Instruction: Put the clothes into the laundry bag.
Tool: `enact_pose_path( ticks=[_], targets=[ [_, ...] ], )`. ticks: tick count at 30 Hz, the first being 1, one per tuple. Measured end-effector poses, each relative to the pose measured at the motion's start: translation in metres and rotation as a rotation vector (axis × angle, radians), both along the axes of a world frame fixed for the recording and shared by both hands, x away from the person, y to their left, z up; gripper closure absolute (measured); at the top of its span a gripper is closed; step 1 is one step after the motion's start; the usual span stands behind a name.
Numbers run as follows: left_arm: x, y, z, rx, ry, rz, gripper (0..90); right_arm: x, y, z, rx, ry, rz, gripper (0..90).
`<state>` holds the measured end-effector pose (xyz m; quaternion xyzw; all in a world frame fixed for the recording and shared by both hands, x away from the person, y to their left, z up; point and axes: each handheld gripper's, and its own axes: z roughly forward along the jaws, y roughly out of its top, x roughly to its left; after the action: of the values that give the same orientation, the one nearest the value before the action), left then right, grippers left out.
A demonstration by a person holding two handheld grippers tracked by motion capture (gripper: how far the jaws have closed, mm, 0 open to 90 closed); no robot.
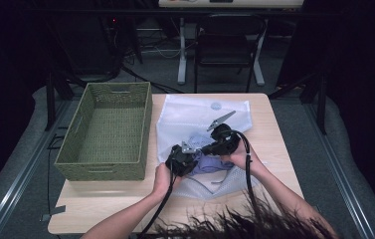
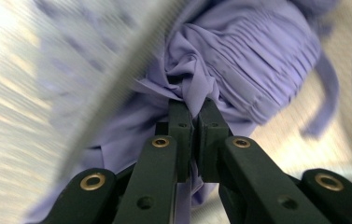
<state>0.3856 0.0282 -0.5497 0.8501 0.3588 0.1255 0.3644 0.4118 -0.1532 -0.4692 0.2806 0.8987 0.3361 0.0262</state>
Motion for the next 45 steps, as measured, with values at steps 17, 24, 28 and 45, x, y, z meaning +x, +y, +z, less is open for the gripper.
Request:
enact_pose_path(
  ticks=[17, 24, 28, 45],
  targets=[
    [0.005, 0.01, 0.0, 0.039, 0.062, 0.003, 58.2, 0.002, -0.003, -0.01, -0.011, 0.026, -0.017, 89.6],
    [-0.019, 0.023, 0.019, 0.074, 0.058, -0.021, 43.0, 0.002, -0.007, -0.008, -0.001, 0.02, -0.024, 89.6],
    [-0.03, 0.03, 0.011, 0.14, 0.041, 0.011, 45.5, 0.002, -0.006, -0.009, 0.0, 0.024, -0.023, 89.6],
    [0.001, 0.018, -0.001, -0.019, 0.017, 0.111, 87.5, 0.003, -0.002, 0.002, 0.043, 0.021, -0.005, 89.7]
  ],
)
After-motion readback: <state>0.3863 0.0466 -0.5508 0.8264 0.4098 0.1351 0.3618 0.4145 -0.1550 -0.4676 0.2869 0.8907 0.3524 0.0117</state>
